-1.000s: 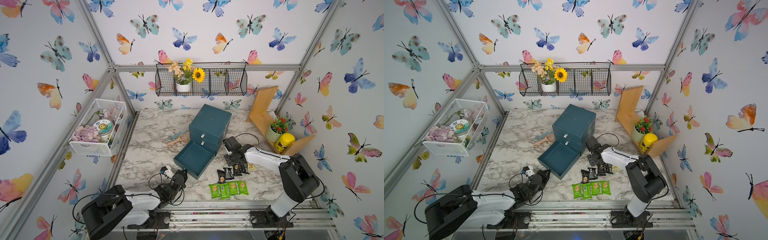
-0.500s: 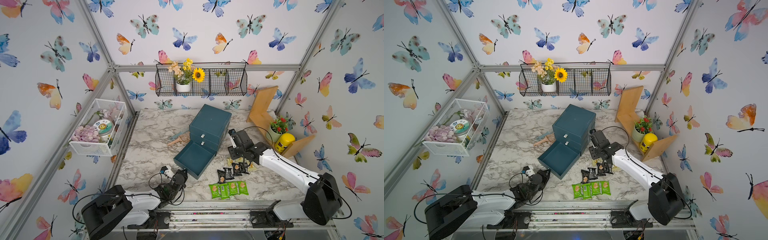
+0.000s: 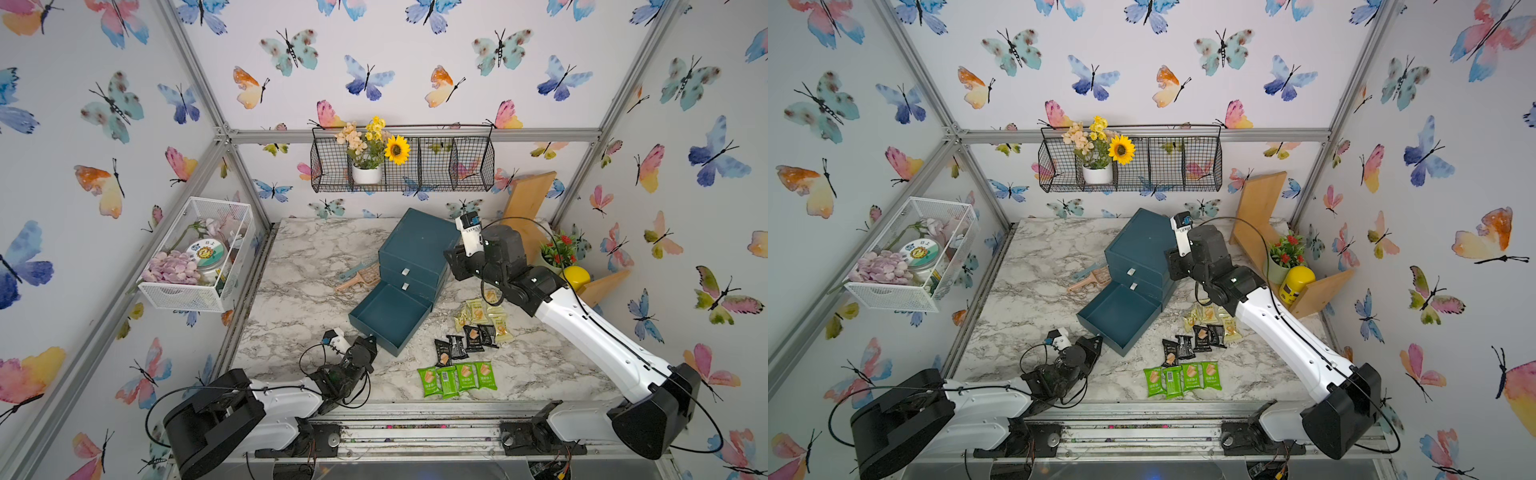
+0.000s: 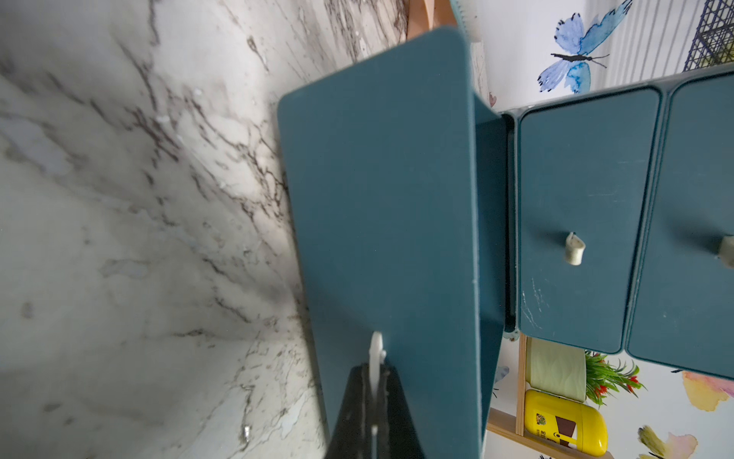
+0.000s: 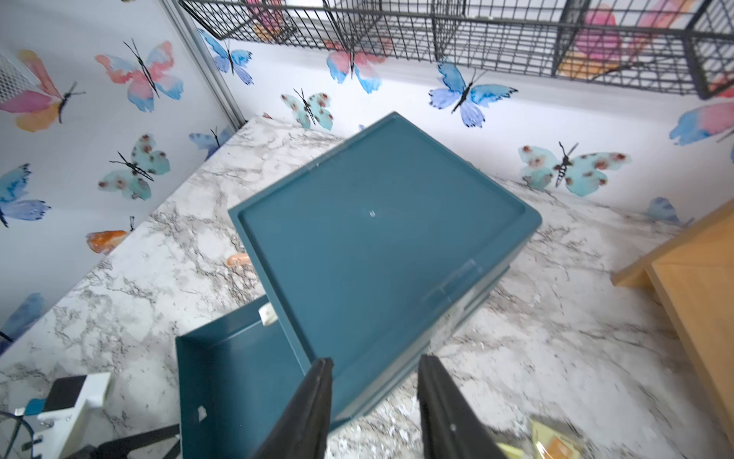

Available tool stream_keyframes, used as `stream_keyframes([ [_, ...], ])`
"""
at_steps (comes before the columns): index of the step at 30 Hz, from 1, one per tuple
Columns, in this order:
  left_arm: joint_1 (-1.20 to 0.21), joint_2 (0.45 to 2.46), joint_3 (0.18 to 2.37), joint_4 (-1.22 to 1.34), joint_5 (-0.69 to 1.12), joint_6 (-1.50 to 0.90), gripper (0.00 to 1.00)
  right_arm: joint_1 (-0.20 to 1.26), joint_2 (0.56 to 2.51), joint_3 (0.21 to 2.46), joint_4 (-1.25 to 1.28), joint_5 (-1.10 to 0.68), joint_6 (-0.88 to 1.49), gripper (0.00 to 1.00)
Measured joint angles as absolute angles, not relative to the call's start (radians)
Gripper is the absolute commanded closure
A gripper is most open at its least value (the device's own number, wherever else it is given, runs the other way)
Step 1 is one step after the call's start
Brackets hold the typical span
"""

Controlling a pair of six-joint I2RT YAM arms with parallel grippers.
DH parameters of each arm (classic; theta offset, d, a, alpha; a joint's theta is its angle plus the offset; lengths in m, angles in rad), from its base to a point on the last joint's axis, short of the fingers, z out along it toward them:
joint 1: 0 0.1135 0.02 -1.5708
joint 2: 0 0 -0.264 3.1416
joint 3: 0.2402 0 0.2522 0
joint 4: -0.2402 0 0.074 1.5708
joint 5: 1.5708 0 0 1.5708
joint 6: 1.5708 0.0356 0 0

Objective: Take the cookies out of the drawer
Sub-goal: Close the drawer in the storage box.

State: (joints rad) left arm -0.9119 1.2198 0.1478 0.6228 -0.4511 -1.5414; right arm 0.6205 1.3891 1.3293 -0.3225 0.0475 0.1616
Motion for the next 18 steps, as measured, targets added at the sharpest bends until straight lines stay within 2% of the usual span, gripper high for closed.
stream_keyframes([
  [8, -0.912, 1.242, 0.173, 0.624, -0.451, -1.533, 1.00, 0.620, 1.533, 1.357, -0.290, 0.032, 0.144, 0.68],
  [18, -0.912, 1.354, 0.245, 0.650, -0.450, -1.524, 1.00, 0.620, 1.549, 1.338, -0.289, 0.034, 0.137, 0.71],
])
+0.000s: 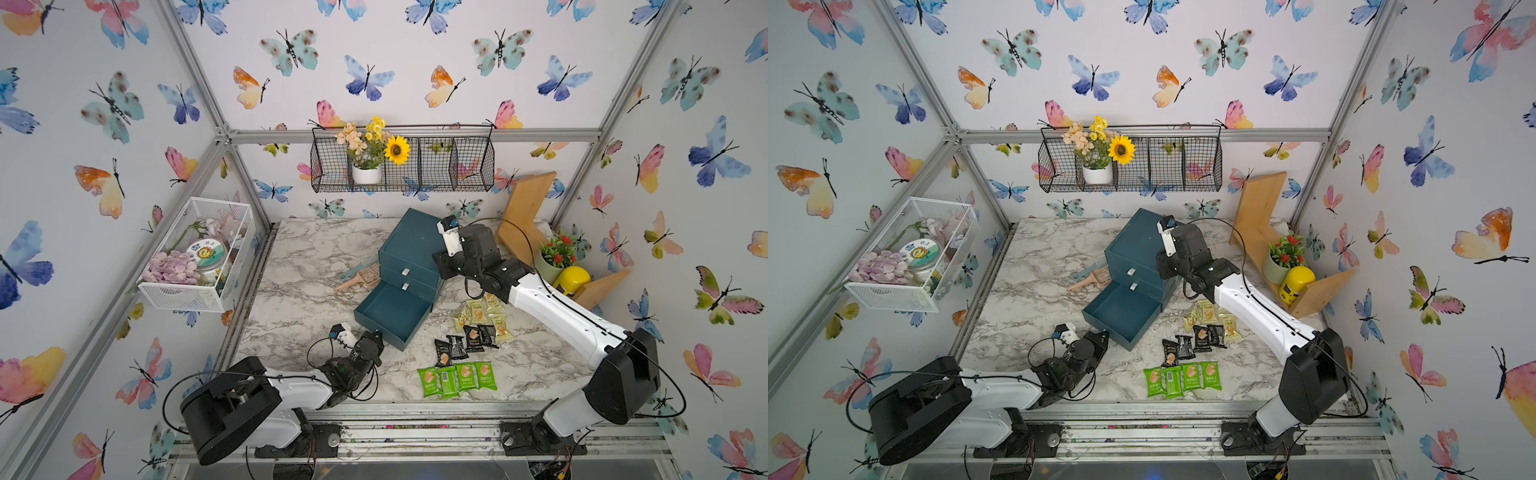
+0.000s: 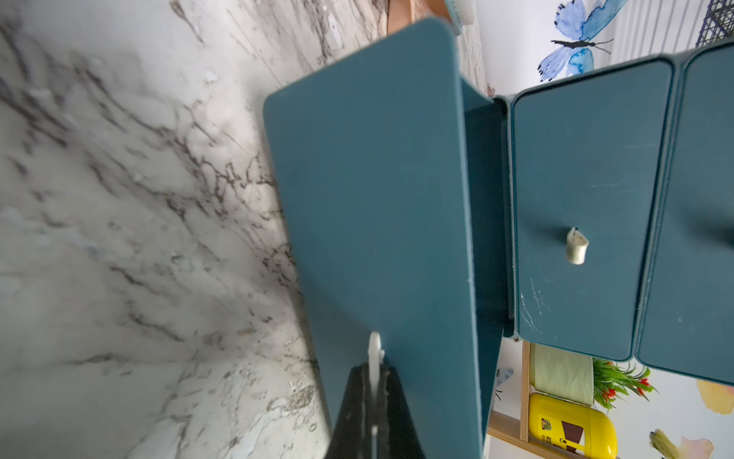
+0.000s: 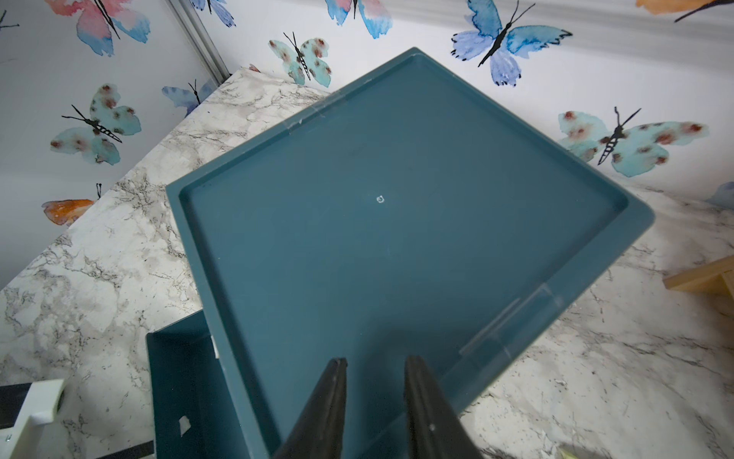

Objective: Take the cookies out of the drawer
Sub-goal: Close the drawer in the storage box.

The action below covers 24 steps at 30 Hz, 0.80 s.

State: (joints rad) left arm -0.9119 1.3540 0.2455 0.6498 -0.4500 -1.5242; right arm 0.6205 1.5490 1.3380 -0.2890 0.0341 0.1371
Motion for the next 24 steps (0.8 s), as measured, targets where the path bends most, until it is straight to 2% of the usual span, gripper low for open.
stream_keyframes([
  [19, -0.881, 1.761, 0.533, 0.820, -0.429, -1.495, 1.00, 0.620, 1.556, 1.336, -0.279, 0.037, 0.133, 0.72],
  [24, -0.868, 1.823, 0.589, 0.846, -0.425, -1.488, 0.90, 0.620, 1.558, 1.336, -0.279, 0.037, 0.130, 0.72],
])
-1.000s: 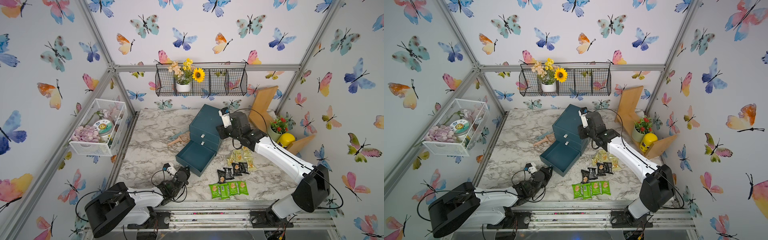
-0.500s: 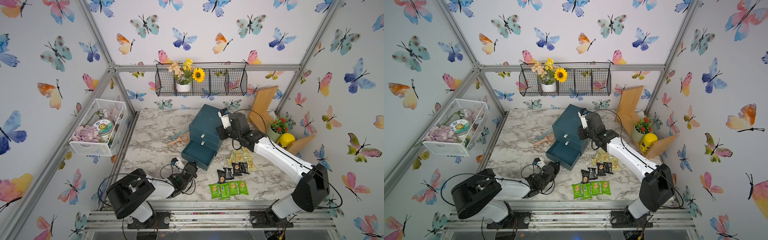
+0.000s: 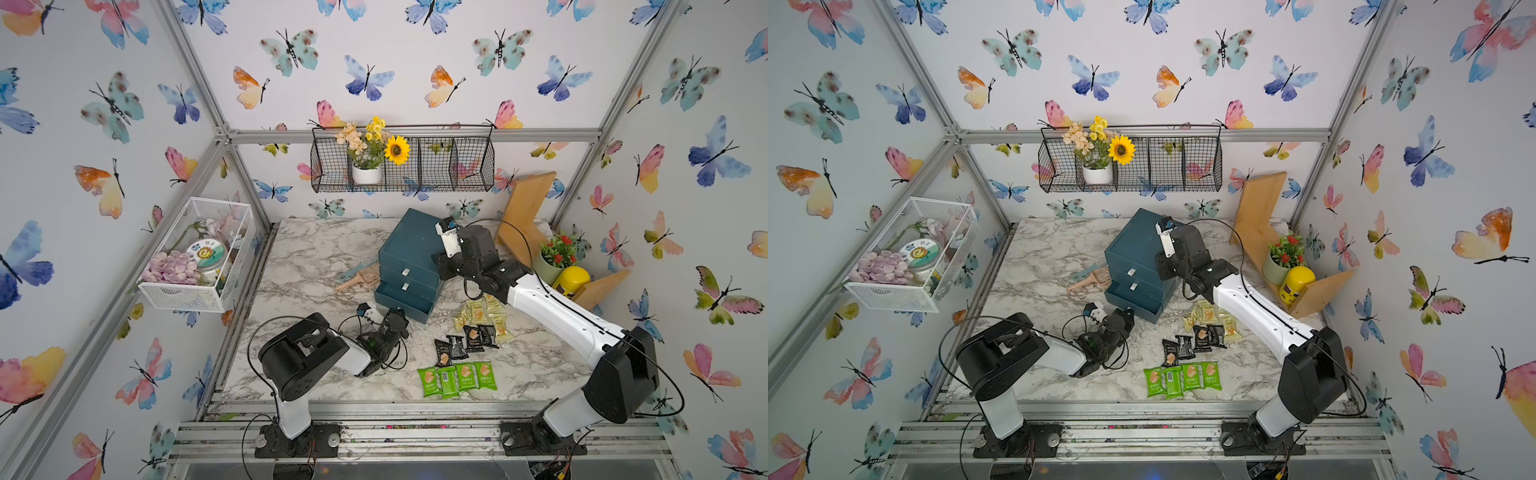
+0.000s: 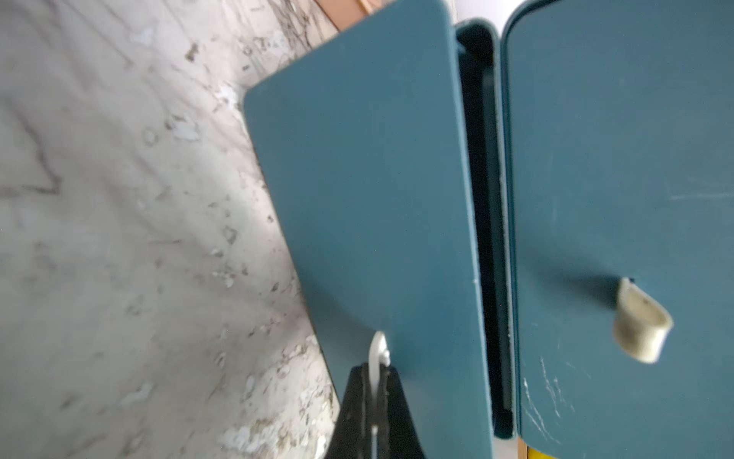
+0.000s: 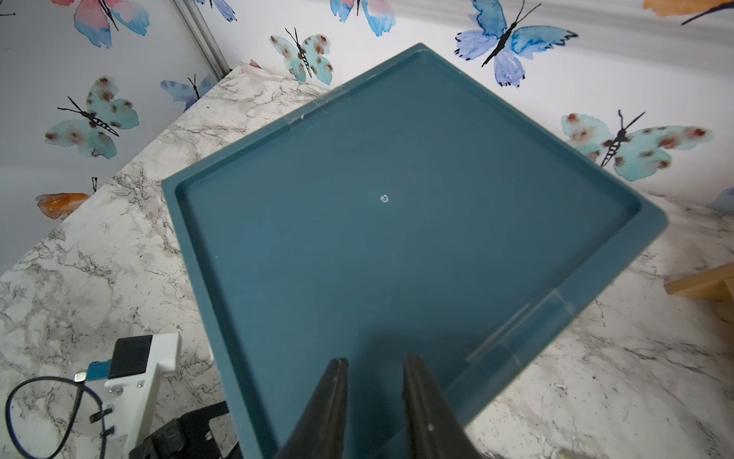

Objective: Take the cookies out of the drawer
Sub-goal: Close the drawer in the storage box.

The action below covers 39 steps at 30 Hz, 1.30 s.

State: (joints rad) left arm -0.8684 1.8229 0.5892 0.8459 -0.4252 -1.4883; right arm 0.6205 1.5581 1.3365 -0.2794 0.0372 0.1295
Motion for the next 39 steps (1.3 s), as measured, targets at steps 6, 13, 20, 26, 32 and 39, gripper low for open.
stream_keyframes([
  [6, -0.857, 1.884, 0.634, 0.871, -0.390, -1.484, 0.75, 0.621, 1.565, 1.341, -0.278, 0.036, 0.130, 0.72],
  [13, -0.849, 1.932, 0.673, 0.871, -0.348, -1.475, 0.59, 0.621, 1.572, 1.346, -0.276, 0.036, 0.130, 0.72],
  [20, -0.837, 1.952, 0.717, 0.870, -0.329, -1.454, 0.50, 0.621, 1.572, 1.348, -0.276, 0.036, 0.130, 0.72],
  [26, -0.833, 1.957, 0.727, 0.868, -0.318, -1.441, 0.49, 0.621, 1.572, 1.351, -0.282, 0.036, 0.130, 0.69],
  [32, -0.835, 1.917, 0.685, 0.850, -0.317, -1.435, 0.48, 0.621, 1.530, 1.361, -0.334, 0.043, 0.131, 0.51],
  [39, -0.872, 1.704, 0.512, 0.720, -0.399, -1.404, 0.40, 0.621, 1.193, 1.199, -0.262, 0.186, 0.137, 0.43],
])
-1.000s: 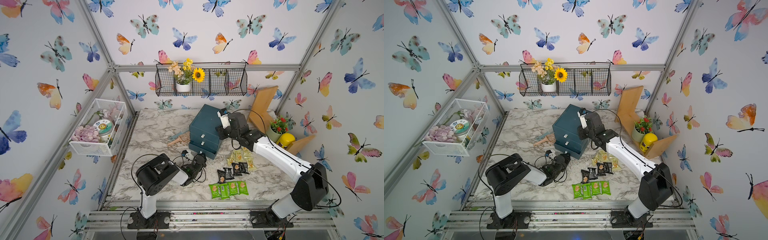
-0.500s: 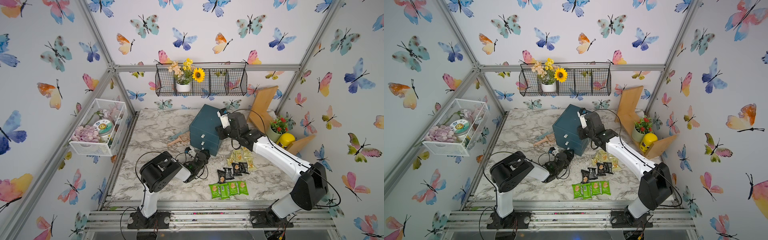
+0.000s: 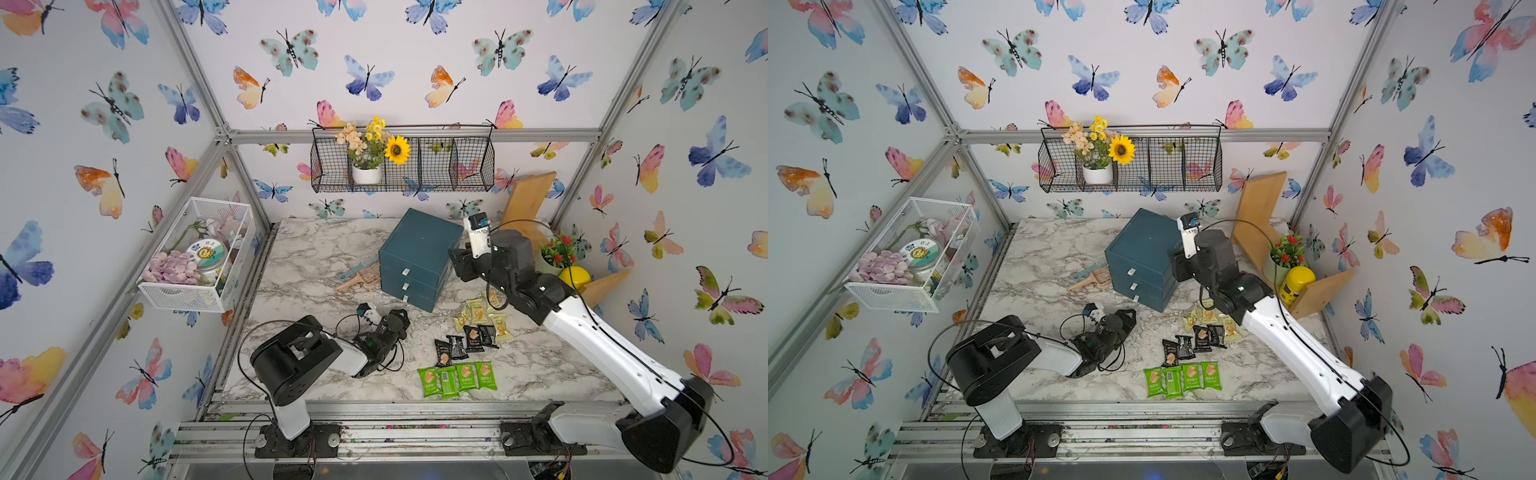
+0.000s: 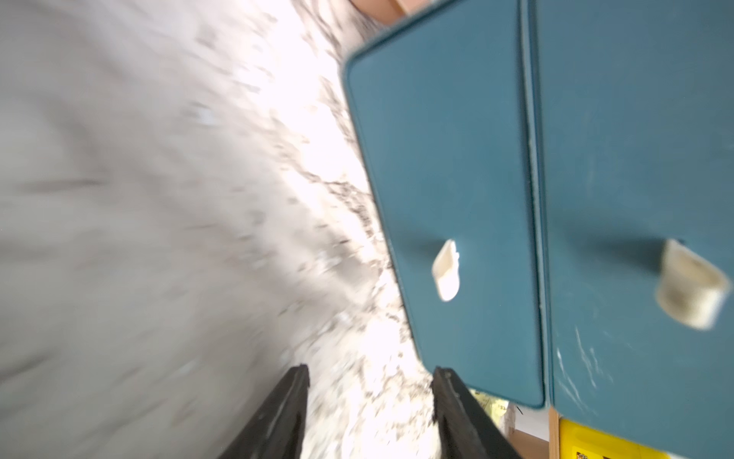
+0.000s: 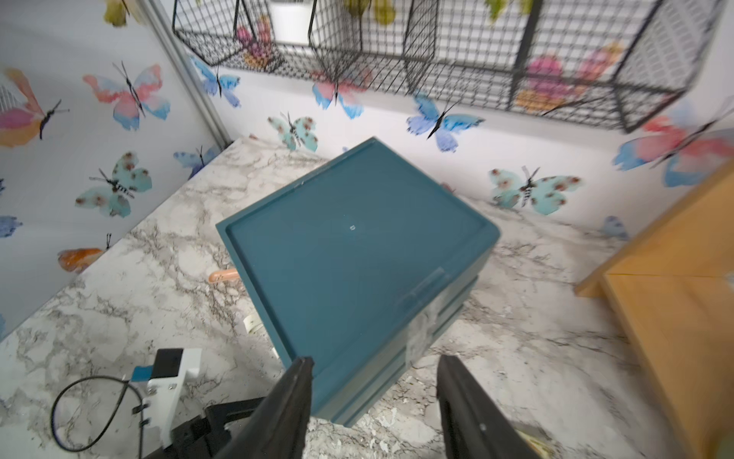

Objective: Take the cookies out of the drawer
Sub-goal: Close the drawer in the storage box, then reset both arms

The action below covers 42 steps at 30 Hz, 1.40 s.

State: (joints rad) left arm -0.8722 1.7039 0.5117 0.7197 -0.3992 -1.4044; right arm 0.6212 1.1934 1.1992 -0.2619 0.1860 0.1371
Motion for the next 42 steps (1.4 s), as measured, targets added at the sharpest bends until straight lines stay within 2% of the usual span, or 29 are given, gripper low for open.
stream_keyframes([
  [2, -0.883, 1.634, 0.469, 0.678, -0.431, -1.381, 0.35, 0.618, 1.116, 1.141, -0.233, 0.257, 0.138, 0.40],
  [5, -0.885, 1.526, 0.434, 0.582, -0.521, -1.315, 0.18, 0.586, 1.072, 1.046, -0.193, 0.339, 0.139, 0.35],
  [7, -0.883, 1.444, 0.434, 0.519, -0.603, -1.242, 0.07, 0.517, 1.083, 0.969, -0.159, 0.350, 0.139, 0.33],
  [9, -0.870, 1.362, 0.436, 0.480, -0.678, -1.145, 0.00, 0.426, 1.131, 0.894, -0.122, 0.338, 0.141, 0.31],
  [12, -0.809, 1.264, 0.445, 0.451, -0.719, -1.007, 0.01, 0.294, 1.234, 0.801, -0.060, 0.307, 0.137, 0.28],
  [15, -0.660, 1.195, 0.439, 0.453, -0.704, -0.867, 0.01, 0.213, 1.359, 0.772, -0.003, 0.294, 0.130, 0.28],
  [22, -0.422, 1.196, 0.377, 0.542, -0.615, -0.514, 0.02, 0.175, 1.562, 0.719, 0.298, 0.313, 0.022, 0.26],
  [27, -0.283, 1.200, 0.381, 0.569, -0.528, -0.416, 0.02, 0.155, 1.585, 0.649, 0.443, 0.297, -0.074, 0.24],
  [36, -0.151, 1.215, 0.418, 0.591, -0.400, -0.252, 0.01, 0.097, 1.526, 0.616, 0.546, 0.172, -0.090, 0.26],
  [42, -0.137, 1.254, 0.419, 0.600, -0.368, -0.164, 0.01, 0.097, 1.517, 0.525, 0.612, 0.149, -0.070, 0.25],
])
